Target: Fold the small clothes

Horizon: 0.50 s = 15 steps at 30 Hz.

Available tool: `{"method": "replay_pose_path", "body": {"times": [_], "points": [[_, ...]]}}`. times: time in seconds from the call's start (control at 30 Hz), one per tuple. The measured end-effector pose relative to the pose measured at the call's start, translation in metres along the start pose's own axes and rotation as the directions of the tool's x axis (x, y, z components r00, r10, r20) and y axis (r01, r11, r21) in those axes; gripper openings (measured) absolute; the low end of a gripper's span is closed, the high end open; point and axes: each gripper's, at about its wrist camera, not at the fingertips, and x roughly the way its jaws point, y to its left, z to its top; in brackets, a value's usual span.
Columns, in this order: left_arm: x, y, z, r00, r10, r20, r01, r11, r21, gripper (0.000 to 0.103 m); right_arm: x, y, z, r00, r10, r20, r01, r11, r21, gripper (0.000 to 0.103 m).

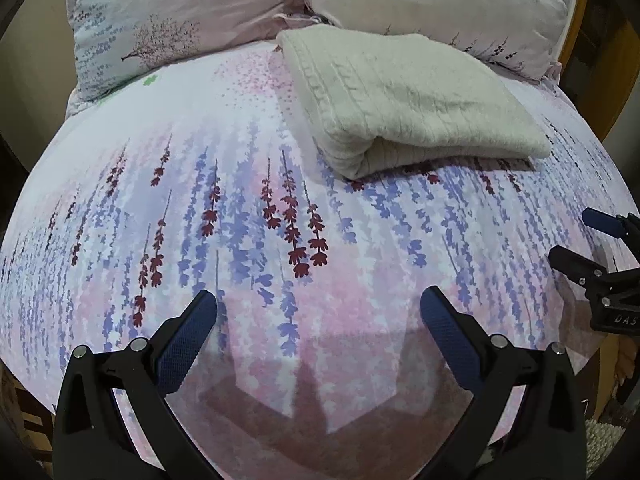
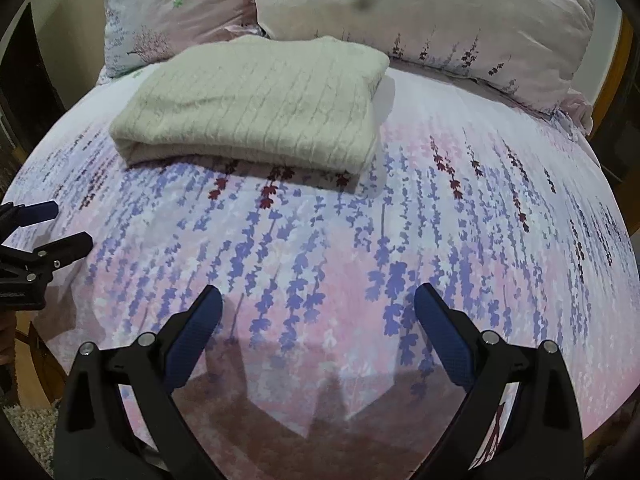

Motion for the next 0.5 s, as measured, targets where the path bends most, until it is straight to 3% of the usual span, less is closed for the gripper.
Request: {"method": "replay_pose_path", "body": {"times": [0.5], "points": [[0.0024, -0.0008, 0.0002, 1.000, 0.008, -0.004, -0.008, 1.000, -0.001, 0.102, 0.0027, -0.0039, -0.0012, 1.000, 0.005, -0.008, -0.005, 1.000, 0.023, 0.101]]}}
